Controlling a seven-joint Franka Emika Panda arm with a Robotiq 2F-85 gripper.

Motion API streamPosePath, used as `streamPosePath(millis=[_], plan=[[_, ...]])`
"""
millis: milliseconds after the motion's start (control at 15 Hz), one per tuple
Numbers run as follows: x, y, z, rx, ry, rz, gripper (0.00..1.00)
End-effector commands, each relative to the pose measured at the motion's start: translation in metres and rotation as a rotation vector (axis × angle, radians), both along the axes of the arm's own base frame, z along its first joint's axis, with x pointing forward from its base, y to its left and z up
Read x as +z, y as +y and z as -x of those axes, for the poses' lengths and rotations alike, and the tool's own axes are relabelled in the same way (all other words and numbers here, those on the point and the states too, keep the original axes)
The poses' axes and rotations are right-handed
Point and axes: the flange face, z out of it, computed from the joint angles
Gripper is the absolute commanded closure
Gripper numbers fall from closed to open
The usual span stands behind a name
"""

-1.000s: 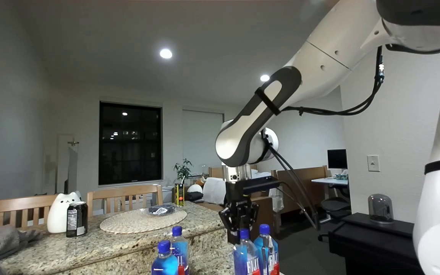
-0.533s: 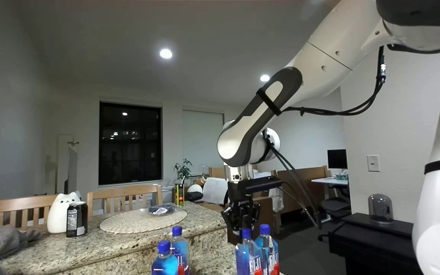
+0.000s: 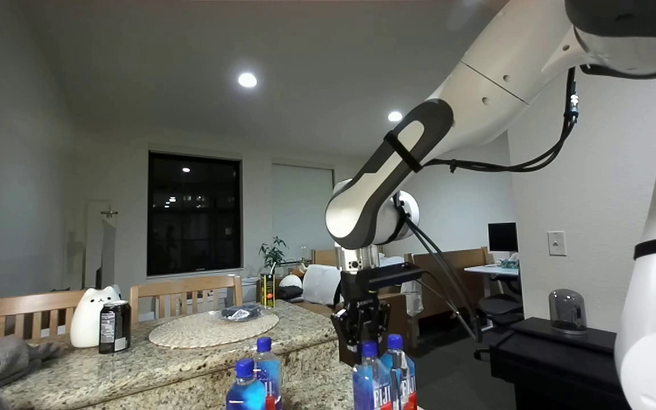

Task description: Move the water bottles forward

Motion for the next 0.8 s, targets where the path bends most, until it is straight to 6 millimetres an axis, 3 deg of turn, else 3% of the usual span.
streamPosePath(millis=[0, 267, 733], plan=[[-0.006, -0.005, 0.013, 0.035, 0.006, 0.006, 0.23], [-0.009, -0.002, 0.014, 0.040, 0.017, 0.002, 0.01], [0.011, 0.016, -0.009, 0.071, -0.050, -0.002, 0.00]])
